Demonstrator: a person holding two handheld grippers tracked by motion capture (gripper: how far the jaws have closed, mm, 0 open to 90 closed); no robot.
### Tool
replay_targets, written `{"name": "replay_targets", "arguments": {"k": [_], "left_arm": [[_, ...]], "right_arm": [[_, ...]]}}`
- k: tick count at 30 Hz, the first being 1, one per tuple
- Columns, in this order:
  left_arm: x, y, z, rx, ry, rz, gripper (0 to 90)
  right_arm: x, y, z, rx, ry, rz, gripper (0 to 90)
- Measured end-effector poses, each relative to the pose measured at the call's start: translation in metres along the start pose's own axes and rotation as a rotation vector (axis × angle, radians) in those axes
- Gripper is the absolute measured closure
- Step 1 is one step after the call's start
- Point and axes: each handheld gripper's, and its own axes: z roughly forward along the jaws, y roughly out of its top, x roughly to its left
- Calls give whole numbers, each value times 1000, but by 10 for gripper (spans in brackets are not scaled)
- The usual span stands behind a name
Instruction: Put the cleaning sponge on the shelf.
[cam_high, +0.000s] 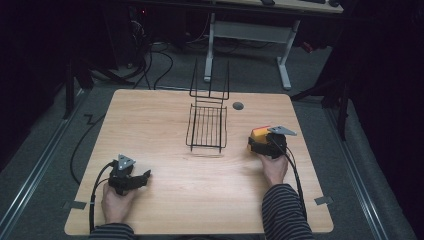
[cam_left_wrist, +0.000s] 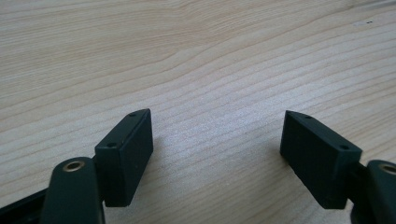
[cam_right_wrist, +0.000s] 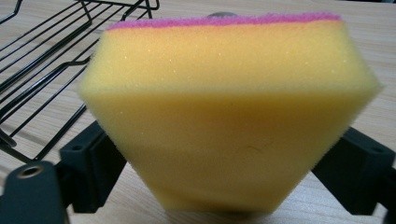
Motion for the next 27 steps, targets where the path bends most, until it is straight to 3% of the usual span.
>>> {"name": "replay_targets", "arguments": {"k": [11, 27], "left_arm": [[0, 0, 0, 0, 0, 0, 260], [0, 0, 0, -1, 0, -1, 260]], "right_arm": [[0, -1, 0, 10, 2, -7, 210], [-1, 3, -10, 7, 29, -1, 225]]}}
